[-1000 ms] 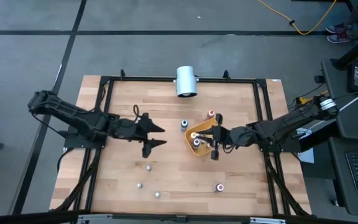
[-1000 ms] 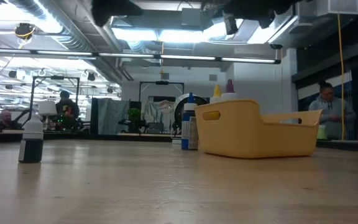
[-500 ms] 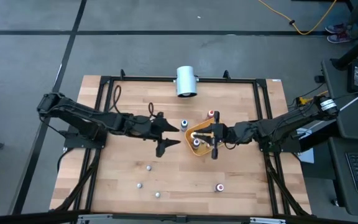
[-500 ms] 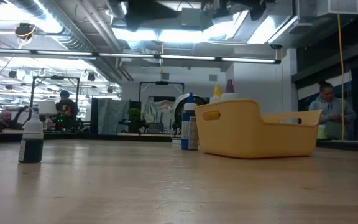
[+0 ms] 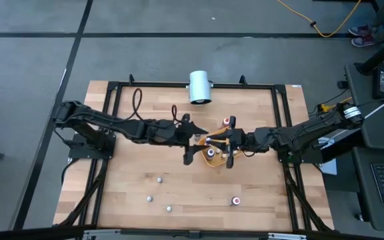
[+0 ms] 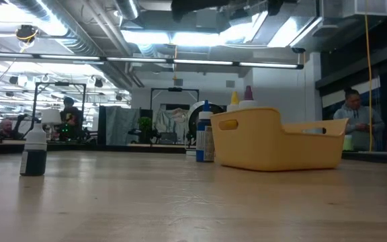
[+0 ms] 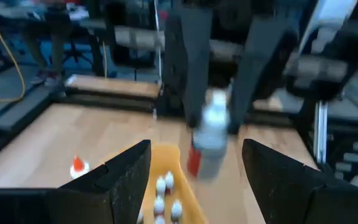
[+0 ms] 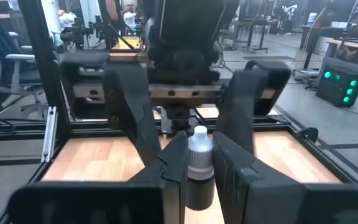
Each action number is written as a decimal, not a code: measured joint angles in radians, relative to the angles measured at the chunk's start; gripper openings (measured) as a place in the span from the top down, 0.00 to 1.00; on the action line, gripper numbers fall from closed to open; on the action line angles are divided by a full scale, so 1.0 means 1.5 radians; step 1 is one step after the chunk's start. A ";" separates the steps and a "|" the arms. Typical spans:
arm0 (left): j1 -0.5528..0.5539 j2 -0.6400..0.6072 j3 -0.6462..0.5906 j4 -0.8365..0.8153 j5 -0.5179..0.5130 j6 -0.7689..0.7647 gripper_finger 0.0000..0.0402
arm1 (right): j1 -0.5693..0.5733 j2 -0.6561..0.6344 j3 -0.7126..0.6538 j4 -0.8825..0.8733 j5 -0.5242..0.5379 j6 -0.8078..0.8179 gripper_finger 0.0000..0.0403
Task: Pick & Place food coloring
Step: Adjust the red food coloring bottle in the yellow bin
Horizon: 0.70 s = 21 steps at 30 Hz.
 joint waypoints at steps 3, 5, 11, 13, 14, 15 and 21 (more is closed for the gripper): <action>0.005 0.003 0.008 0.013 0.010 0.001 0.38 | 0.000 0.000 0.000 0.007 0.000 -0.003 0.85; 0.005 0.003 0.011 0.014 0.011 0.007 0.38 | 0.000 0.000 0.000 0.023 0.000 -0.015 0.85; 0.002 0.003 0.011 0.004 0.007 0.011 0.38 | 0.000 0.000 0.000 0.057 0.000 -0.033 0.85; 0.002 0.003 0.011 0.003 0.007 0.011 0.38 | 0.000 0.000 0.000 0.059 0.000 -0.033 0.85; 0.002 0.003 0.011 0.003 0.007 0.011 0.38 | 0.000 0.000 0.000 0.059 0.000 -0.033 0.85; 0.002 0.003 0.011 0.004 0.006 0.009 0.39 | 0.000 0.000 0.000 0.059 0.000 -0.032 0.85; 0.004 0.003 0.011 0.003 0.007 0.007 0.50 | 0.000 0.000 0.000 0.063 0.000 -0.033 0.85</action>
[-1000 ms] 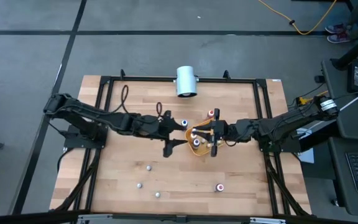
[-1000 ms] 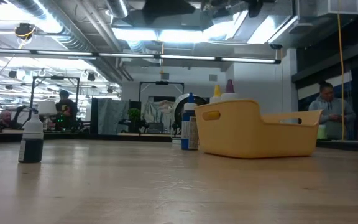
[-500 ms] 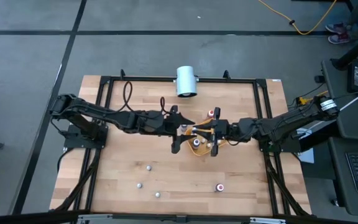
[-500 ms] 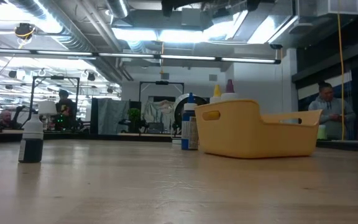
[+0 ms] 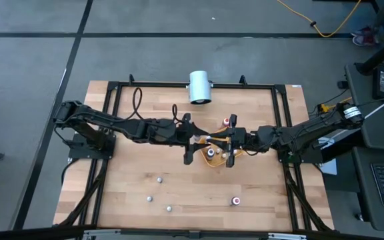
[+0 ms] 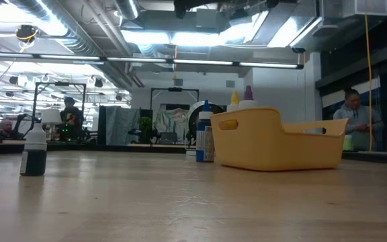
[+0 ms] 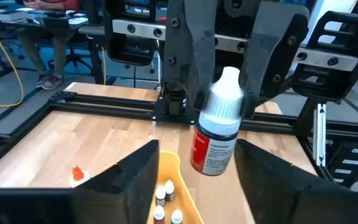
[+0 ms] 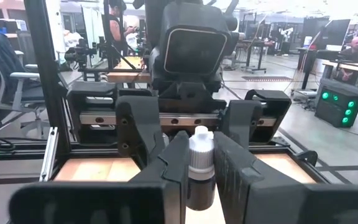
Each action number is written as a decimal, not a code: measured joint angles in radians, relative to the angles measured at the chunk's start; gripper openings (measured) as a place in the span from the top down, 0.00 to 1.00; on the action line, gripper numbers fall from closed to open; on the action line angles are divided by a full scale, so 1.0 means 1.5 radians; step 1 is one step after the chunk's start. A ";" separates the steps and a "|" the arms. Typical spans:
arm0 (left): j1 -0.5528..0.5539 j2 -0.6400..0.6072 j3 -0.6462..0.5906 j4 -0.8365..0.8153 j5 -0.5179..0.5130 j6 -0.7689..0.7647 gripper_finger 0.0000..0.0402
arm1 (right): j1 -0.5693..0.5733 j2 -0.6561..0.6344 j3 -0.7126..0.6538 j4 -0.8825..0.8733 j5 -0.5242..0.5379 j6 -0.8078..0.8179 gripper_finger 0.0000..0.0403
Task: Pick & Place food coloring
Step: Adjust the red food coloring bottle in the yellow bin
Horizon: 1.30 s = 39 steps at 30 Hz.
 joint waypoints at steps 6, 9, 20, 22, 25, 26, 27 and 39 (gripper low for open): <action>0.000 0.000 0.000 0.005 0.013 0.002 0.70 | 0.000 0.000 0.000 0.000 0.000 0.000 0.85; 0.000 0.000 0.000 0.005 0.028 0.004 0.80 | 0.000 0.000 0.000 -0.001 0.000 0.000 0.85; 0.000 0.000 -0.001 0.005 0.038 -0.001 0.85 | 0.000 0.000 0.000 -0.006 -0.010 0.001 0.73; -0.001 0.000 -0.001 0.005 0.039 -0.001 0.85 | 0.000 0.000 0.000 -0.009 -0.031 0.000 0.71; -0.002 0.000 -0.001 0.005 0.041 -0.003 0.86 | 0.000 0.000 0.005 -0.033 -0.051 0.003 0.67; -0.002 0.000 -0.001 0.002 0.042 -0.007 0.86 | 0.000 -0.001 0.015 -0.066 -0.053 0.005 0.66; -0.002 0.000 -0.001 -0.002 0.043 -0.011 0.86 | 0.000 -0.003 0.031 -0.117 -0.061 0.010 0.64; -0.008 0.025 -0.001 -0.082 0.051 -0.028 0.86 | -0.006 0.018 0.329 -0.682 -0.100 0.059 0.50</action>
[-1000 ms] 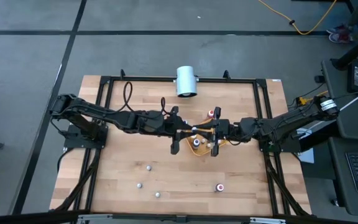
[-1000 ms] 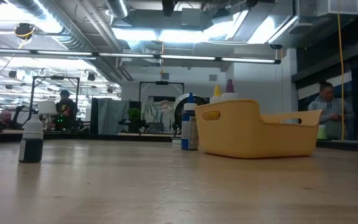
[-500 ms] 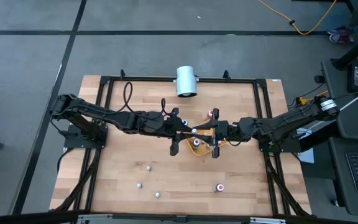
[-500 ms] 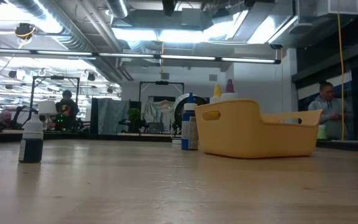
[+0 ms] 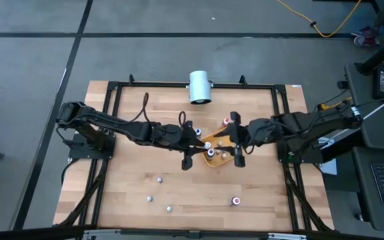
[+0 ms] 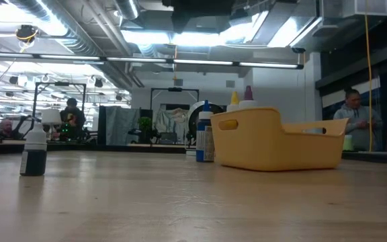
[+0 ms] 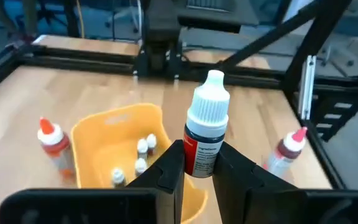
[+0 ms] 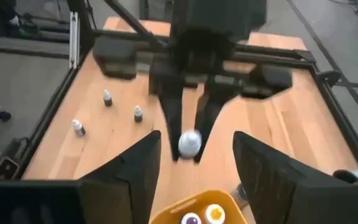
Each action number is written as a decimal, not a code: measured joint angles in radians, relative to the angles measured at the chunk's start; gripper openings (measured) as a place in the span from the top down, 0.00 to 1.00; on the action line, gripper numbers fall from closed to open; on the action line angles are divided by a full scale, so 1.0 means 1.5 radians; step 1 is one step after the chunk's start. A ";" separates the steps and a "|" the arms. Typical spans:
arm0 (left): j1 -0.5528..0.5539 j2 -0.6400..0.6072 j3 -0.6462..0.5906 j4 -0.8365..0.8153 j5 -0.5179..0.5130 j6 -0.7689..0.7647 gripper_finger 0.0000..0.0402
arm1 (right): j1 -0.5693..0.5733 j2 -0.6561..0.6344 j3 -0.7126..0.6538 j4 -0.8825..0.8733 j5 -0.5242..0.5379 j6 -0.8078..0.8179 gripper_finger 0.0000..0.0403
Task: Pick & Place food coloring
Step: Adjust the red food coloring bottle in the yellow bin
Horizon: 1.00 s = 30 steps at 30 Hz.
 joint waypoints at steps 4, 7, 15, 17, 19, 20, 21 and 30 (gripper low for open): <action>-0.001 0.020 0.001 0.014 0.011 -0.004 0.86 | -0.022 0.017 0.029 -0.022 -0.021 0.029 0.50; -0.001 0.026 0.001 0.019 0.014 -0.012 0.86 | -0.044 0.038 0.037 -0.044 -0.058 0.046 0.49; -0.001 0.028 0.001 0.017 0.026 -0.014 0.85 | -0.079 0.089 0.045 -0.079 -0.158 0.065 0.49; -0.001 0.028 0.001 0.017 0.026 -0.014 0.85 | -0.078 0.091 0.045 -0.077 -0.161 0.065 0.49; -0.001 0.028 0.001 0.017 0.028 -0.014 0.85 | -0.078 0.094 0.045 -0.077 -0.165 0.062 0.49; -0.001 0.028 0.001 0.017 0.028 -0.014 0.85 | -0.078 0.094 0.045 -0.077 -0.172 0.059 0.49; -0.001 0.028 0.001 0.017 0.027 -0.014 0.85 | -0.078 0.094 0.045 -0.077 -0.178 0.054 0.49; 0.009 0.028 0.001 0.017 0.036 -0.009 0.85 | -0.078 0.095 0.045 -0.076 -0.178 0.048 0.50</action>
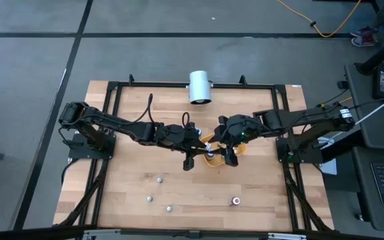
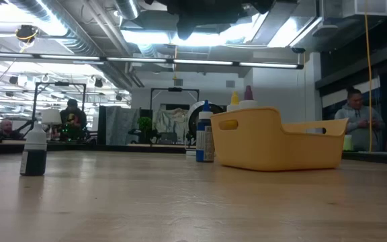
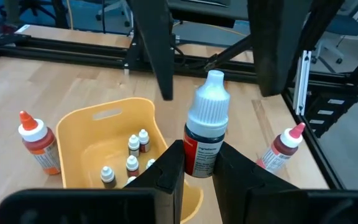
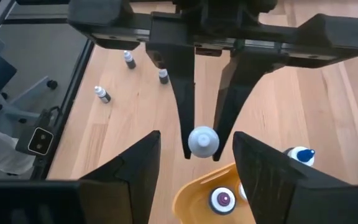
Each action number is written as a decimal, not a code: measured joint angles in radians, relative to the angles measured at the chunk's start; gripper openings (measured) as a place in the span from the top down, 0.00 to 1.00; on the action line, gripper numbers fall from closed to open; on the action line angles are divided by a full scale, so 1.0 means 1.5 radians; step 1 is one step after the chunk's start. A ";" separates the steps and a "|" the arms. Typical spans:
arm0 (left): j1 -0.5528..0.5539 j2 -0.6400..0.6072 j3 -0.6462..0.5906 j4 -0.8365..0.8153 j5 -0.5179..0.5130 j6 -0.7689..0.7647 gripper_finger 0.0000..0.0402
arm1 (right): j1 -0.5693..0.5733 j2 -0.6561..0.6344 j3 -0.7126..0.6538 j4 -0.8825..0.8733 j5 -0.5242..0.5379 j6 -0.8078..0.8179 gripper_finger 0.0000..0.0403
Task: Pick & Place food coloring
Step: Adjust the red food coloring bottle in the yellow bin
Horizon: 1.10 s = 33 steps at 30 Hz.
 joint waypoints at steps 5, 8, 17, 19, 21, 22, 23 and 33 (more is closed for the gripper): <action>0.004 0.000 0.000 0.000 0.008 0.000 0.85 | 0.000 0.014 0.000 0.008 0.000 -0.004 0.55; 0.004 0.000 0.000 0.003 0.007 0.000 0.85 | -0.003 0.021 0.000 0.009 0.000 -0.006 0.60; 0.004 0.000 0.000 0.010 0.009 0.000 0.85 | -0.011 0.024 0.000 0.017 -0.002 -0.019 0.76; 0.004 0.000 0.000 0.010 0.008 -0.002 0.85 | -0.011 0.024 0.000 0.017 -0.002 -0.020 0.80; 0.004 0.000 0.000 0.009 0.009 -0.007 0.84 | -0.011 0.024 0.000 0.017 -0.002 -0.022 0.83; 0.004 0.000 0.000 0.009 0.009 -0.007 0.84 | -0.011 0.024 0.000 0.017 -0.002 -0.022 0.83; 0.004 0.000 0.000 0.009 0.009 -0.007 0.83 | -0.011 0.024 0.000 0.017 -0.002 -0.022 0.83; 0.002 -0.005 0.000 -0.037 0.023 -0.005 0.66 | -0.012 0.024 0.000 0.011 0.000 -0.020 0.81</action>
